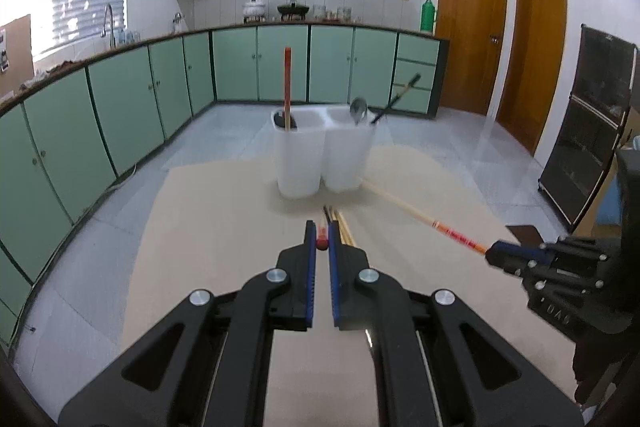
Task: Organize utensils
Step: 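Lift both held chopsticks, carry them into the white holder and release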
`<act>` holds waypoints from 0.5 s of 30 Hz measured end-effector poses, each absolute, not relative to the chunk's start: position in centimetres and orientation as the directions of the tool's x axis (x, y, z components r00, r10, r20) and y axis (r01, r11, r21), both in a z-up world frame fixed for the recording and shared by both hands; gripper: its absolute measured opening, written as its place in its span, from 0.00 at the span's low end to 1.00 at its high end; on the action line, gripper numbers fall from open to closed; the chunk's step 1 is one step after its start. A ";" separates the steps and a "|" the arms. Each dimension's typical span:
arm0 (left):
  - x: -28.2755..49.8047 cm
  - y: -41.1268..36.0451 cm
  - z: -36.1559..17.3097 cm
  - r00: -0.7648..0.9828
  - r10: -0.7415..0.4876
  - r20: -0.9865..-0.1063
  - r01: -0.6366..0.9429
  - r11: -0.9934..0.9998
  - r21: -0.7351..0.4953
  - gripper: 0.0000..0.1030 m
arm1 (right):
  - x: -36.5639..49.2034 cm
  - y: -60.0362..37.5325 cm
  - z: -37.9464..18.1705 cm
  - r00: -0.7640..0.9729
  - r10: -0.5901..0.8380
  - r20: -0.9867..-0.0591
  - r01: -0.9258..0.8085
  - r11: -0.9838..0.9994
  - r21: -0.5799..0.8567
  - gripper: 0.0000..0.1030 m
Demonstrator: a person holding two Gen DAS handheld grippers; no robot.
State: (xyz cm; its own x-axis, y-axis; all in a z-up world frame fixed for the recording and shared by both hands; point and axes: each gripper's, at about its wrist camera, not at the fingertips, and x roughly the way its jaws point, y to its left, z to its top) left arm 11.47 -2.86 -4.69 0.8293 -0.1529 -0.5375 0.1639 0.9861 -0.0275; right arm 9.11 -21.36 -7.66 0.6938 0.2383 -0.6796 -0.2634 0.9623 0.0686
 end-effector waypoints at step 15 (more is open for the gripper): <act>14.1 -2.8 -0.5 0.884 -0.173 -0.435 0.179 0.983 -0.029 0.05 | 12.0 -21.4 -2.3 0.746 0.285 -0.602 -0.307 0.949 0.070 0.06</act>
